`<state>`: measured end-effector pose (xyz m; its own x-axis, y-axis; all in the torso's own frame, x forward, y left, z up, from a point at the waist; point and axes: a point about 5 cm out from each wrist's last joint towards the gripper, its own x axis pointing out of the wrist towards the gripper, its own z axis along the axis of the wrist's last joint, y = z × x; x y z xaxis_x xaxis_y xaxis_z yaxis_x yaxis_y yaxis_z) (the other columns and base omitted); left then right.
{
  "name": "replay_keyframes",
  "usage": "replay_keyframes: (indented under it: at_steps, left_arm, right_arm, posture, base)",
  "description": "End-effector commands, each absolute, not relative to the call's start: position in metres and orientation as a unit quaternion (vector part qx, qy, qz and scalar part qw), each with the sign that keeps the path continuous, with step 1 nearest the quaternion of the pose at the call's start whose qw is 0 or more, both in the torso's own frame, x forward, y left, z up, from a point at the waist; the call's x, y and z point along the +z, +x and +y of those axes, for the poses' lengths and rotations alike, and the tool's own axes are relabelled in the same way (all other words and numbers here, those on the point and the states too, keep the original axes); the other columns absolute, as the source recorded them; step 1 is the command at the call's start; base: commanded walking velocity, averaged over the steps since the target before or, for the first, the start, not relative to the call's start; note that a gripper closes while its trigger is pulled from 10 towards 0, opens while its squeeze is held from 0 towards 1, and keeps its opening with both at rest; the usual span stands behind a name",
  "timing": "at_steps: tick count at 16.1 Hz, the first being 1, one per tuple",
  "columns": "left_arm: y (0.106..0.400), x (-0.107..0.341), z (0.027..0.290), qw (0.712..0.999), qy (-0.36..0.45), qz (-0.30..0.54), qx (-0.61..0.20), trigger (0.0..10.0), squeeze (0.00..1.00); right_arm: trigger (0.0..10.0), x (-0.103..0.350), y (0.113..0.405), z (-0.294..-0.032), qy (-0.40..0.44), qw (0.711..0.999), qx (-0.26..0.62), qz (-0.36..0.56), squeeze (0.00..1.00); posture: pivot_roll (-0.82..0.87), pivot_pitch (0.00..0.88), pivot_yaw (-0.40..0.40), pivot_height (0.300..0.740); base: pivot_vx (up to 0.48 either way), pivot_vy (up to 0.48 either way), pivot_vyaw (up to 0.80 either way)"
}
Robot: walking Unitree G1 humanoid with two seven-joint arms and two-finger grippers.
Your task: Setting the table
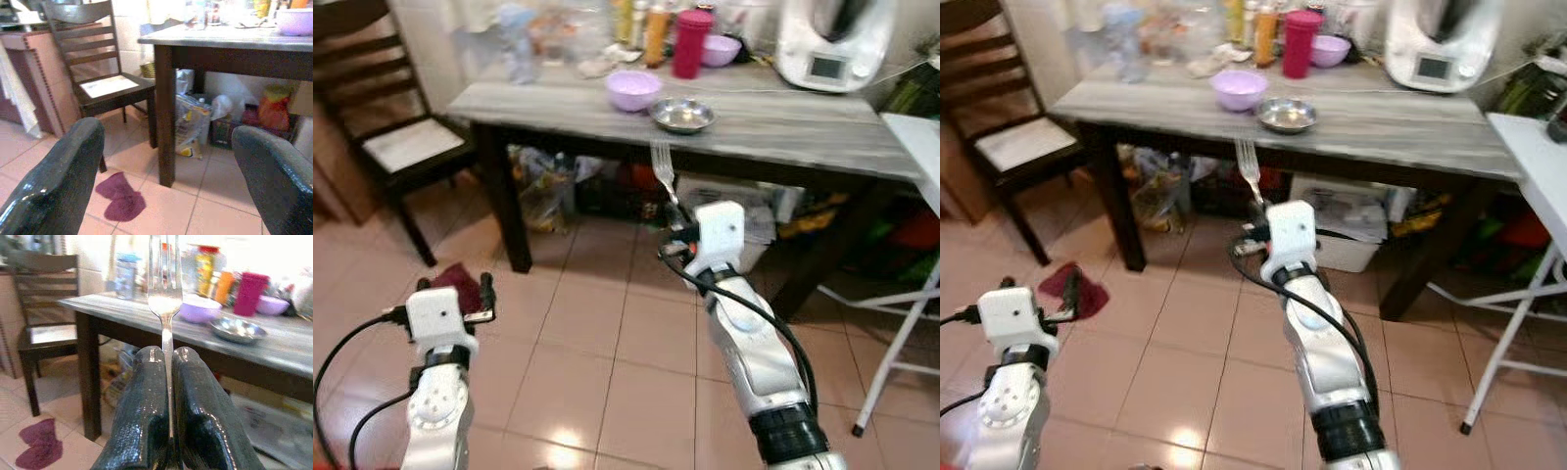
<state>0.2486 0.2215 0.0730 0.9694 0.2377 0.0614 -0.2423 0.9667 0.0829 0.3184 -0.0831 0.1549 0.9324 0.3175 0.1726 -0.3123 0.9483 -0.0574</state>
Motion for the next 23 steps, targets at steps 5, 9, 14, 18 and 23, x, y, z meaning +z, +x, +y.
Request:
replay_keyframes:
  at_steps: [5, 9, 14, 18, 23]
  left_arm:
    - [0.275, 0.092, 0.191, 0.997, 0.019, -0.054, 0.05, 10.0, 0.0]
    - [0.298, 0.102, 0.169, 0.998, 0.014, -0.063, -0.009, 10.0, 0.0]
    - [0.317, 0.109, 0.151, 0.995, 0.003, -0.071, -0.074, 10.0, 0.0]
    - [0.317, 0.106, 0.146, 0.994, -0.008, -0.071, -0.088, 10.0, 0.0]
    - [0.315, 0.103, 0.143, 0.993, -0.011, -0.072, -0.095, 10.0, 0.0]
  right_arm:
    - [10.0, 0.155, 0.319, -0.111, -0.038, 0.99, 0.09, -0.103, 0.0]
    - [10.0, 0.155, 0.312, -0.133, -0.045, 0.992, 0.035, -0.108, 0.0]
    - [10.0, 0.151, 0.298, -0.148, -0.047, 0.993, -0.014, -0.105, 0.0]
    - [10.0, 0.152, 0.299, -0.147, -0.048, 0.993, -0.012, -0.104, 0.0]
    - [10.0, 0.153, 0.301, -0.145, -0.048, 0.993, -0.008, -0.105, 0.0]
  posture:
    - [-0.05, 0.052, -0.02, 0.74]
    - [-0.16, 0.042, 0.052, 0.74]
    - [-0.23, 0.037, 0.089, 0.74]
    - [-0.22, 0.026, 0.085, 0.74]
    - [-0.22, 0.025, 0.082, 0.74]
  base:
    - [0.0, 0.0, 0.0]
    - [0.0, 0.0, 0.0]
    - [0.058, 0.0, -0.13]
    - [0.362, 0.0, -0.77]
    - [0.396, 0.0, 0.0]
